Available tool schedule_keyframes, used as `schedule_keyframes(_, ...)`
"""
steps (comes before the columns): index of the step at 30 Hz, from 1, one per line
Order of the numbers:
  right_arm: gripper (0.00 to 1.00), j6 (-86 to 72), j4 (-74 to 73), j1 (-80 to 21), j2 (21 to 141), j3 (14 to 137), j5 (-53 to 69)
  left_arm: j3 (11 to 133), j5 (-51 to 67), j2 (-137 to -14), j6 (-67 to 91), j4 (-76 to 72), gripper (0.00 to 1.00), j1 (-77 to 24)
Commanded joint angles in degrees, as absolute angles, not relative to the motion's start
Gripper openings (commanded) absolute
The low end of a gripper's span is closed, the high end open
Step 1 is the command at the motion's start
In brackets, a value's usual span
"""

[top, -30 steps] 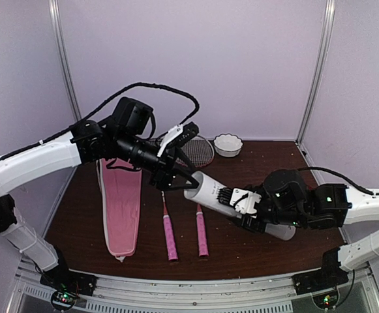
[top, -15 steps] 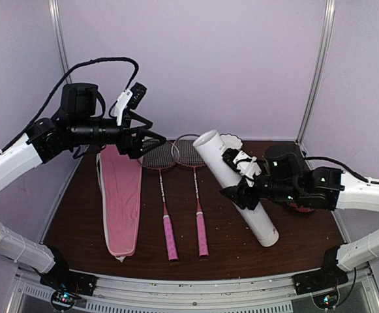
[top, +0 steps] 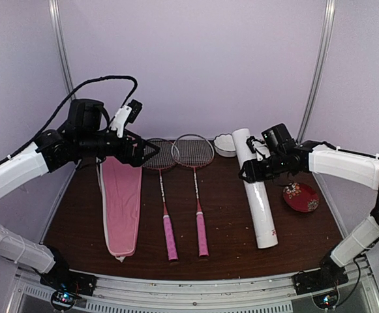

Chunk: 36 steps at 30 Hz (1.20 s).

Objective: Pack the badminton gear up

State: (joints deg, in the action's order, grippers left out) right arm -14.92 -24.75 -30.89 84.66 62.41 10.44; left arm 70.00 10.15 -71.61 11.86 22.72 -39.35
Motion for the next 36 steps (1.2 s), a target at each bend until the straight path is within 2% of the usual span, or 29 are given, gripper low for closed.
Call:
schedule_keyframes(1, 0.35, -17.9, -30.9, -24.0, 94.4, 70.5, 18.6, 68.6, 11.4, -70.8, 13.5, 18.0, 0.98, -39.1)
schedule_keyframes(6, 0.30, -19.8, -32.5, -16.9, 106.0, 80.0, 23.0, 67.8, 11.6, -71.4, 14.2, 17.7, 0.98, -39.1)
schedule_keyframes(9, 0.29, -18.9, -37.0, -15.0, 112.5, 87.2, 20.3, 66.9, 11.2, -70.6, 14.0, 17.8, 0.98, -39.1)
schedule_keyframes(15, 0.35, -18.0, -43.7, -12.1, 122.6, 100.6, 14.8, 64.6, 10.4, -69.0, 14.1, 17.5, 0.98, -39.1)
schedule_keyframes(20, 0.35, -18.7, -46.0, -10.6, 129.1, 110.0, 12.1, 64.2, 9.8, -69.1, 14.2, 17.6, 0.98, -39.1)
schedule_keyframes(25, 0.38, -18.1, -52.1, -10.5, 136.9, 124.8, 10.3, 64.2, 9.0, -69.4, 14.5, 18.2, 0.98, -39.0)
schedule_keyframes(29, 0.46, -18.2, -54.4, -10.5, 140.7, 131.2, 8.8, 65.1, 8.3, -69.7, 15.1, 19.9, 0.98, -38.9)
schedule_keyframes(36, 0.74, -17.9, -53.6, -10.5, 140.6, 132.2, 7.5, 64.6, 7.2, -69.0, 15.8, 20.4, 0.98, -38.5)
